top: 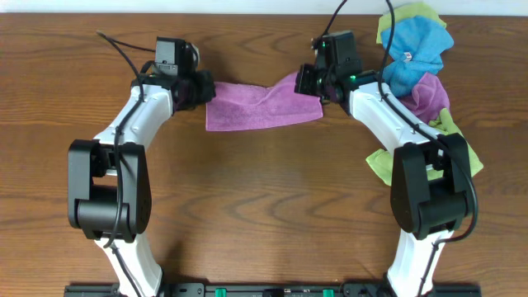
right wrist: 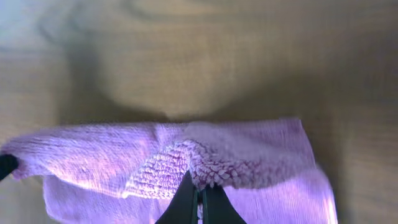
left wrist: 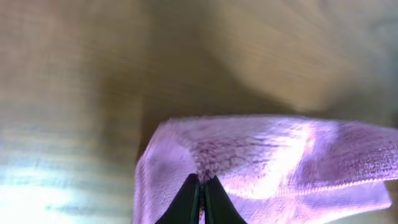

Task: Fold the cloth
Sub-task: 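Raise both grippers and fold the near edge forward over the far edge, then lower the folded strip onto the table and open both grippers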

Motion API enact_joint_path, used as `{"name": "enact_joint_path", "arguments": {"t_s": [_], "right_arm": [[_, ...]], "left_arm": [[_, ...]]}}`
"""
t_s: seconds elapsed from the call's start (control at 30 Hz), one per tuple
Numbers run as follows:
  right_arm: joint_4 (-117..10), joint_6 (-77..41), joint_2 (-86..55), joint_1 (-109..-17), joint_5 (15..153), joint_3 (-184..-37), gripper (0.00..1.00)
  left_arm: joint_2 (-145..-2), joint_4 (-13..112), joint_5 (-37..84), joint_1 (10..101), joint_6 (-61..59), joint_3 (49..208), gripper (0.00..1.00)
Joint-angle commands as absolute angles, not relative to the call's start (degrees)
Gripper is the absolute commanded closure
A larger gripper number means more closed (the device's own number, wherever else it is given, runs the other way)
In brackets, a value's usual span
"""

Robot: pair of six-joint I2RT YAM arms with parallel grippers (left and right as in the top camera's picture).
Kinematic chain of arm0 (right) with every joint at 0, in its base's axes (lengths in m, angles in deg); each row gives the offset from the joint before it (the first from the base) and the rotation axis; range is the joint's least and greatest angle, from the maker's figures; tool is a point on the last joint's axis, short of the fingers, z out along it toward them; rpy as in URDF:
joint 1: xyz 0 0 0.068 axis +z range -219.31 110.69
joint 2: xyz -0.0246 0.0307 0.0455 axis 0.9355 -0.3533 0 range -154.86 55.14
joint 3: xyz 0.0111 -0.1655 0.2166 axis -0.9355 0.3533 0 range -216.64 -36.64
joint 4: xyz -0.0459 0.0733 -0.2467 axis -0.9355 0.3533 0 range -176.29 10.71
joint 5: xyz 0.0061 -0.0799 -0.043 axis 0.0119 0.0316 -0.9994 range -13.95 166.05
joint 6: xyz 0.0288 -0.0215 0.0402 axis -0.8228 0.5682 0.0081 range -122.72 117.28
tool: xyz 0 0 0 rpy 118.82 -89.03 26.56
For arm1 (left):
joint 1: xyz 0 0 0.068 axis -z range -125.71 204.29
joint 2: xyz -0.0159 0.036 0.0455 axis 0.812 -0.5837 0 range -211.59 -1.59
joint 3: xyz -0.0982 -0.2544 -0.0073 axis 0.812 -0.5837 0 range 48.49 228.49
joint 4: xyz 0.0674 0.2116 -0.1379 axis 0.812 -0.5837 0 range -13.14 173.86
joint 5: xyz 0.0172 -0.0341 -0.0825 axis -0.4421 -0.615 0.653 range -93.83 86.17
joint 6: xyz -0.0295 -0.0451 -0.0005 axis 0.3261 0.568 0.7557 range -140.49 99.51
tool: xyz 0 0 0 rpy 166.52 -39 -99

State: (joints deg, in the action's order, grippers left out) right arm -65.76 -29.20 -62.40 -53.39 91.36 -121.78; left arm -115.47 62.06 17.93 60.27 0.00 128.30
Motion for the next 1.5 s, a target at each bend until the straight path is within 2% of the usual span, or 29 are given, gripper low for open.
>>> {"name": "enact_joint_path", "arguments": {"t_s": [0.0, 0.6, 0.9, 0.93, 0.97, 1.0, 1.03, 1.1, 1.13, 1.17, 1.23, 1.27, 1.3, 1.37, 1.4, 1.47], "right_arm": [[-63.8, -27.6, -63.0, -53.9, 92.3, -122.7, 0.99], [-58.8, -26.4, -63.0, -53.9, 89.3, -122.7, 0.99], [-56.0, -26.3, -63.0, -54.0, 89.4, -122.7, 0.99], [-55.8, -26.2, -63.0, -53.9, 89.4, -122.7, 0.95], [-55.7, -26.2, -63.0, -53.8, 89.4, -122.7, 0.76], [-55.5, -26.2, -63.0, -53.8, 89.8, -122.7, 0.58], [-55.4, -26.1, -62.9, -53.8, 90.1, -122.7, 0.51], [-55.1, -25.5, -62.8, -53.8, 90.0, -122.7, 0.38], [-55.1, -25.0, -62.7, -53.9, 90.0, -122.7, 0.37], [-54.9, -24.7, -62.5, -54.0, 90.0, -122.8, 0.36], [-54.6, -24.0, -62.0, -54.0, 90.0, -122.9, 0.36], [-54.6, -23.5, -61.3, -54.1, 89.9, -123.0, 0.42], [-54.7, -23.2, -60.7, -54.1, 89.9, -123.0, 0.55], [-54.8, -23.2, -59.4, -54.1, 89.5, -123.0, 0.99], [-55.0, -23.2, -58.9, -54.1, 89.3, -123.0, 0.99], [-55.8, -23.2, -57.6, -54.1, 89.0, -123.0, 0.99]], "left_arm": [[-115.8, 59.5, 18.3, 59.8, -2.6, 129.3, 0.95], [-115.8, 47.2, 17.9, 59.9, -2.7, 129.3, 0.94], [-114.3, 45.6, 15.5, 59.9, -2.7, 129.4, 0.94], [-114.3, 45.8, 15.5, 59.9, -2.7, 129.4, 0.94], [-114.3, 46.0, 15.5, 59.9, -2.7, 129.4, 0.90], [-114.3, 46.1, 15.5, 59.9, -2.7, 129.5, 0.67], [-114.3, 45.9, 15.5, 59.9, -2.7, 129.7, 0.54], [-114.2, 45.5, 15.5, 59.9, -2.7, 130.8, 0.49], [-114.1, 45.3, 15.5, 59.8, -2.8, 131.7, 0.44], [-113.9, 45.0, 15.5, 59.8, -3.0, 132.5, 0.35], [-113.5, 44.6, 15.5, 59.8, -4.5, 134.1, 0.28], [-113.1, 44.7, 15.5, 59.8, -5.2, 134.9, 0.26], [-112.8, 44.8, 15.5, 59.8, -5.4, 135.3, 0.24], [-112.5, 45.4, 15.5, 59.8, -5.6, 135.7, 0.21], [-112.5, 46.1, 15.6, 59.8, -6.1, 135.7, 0.25], [-112.5, 47.3, 15.7, 59.8, -6.9, 135.7, 0.72]]}}
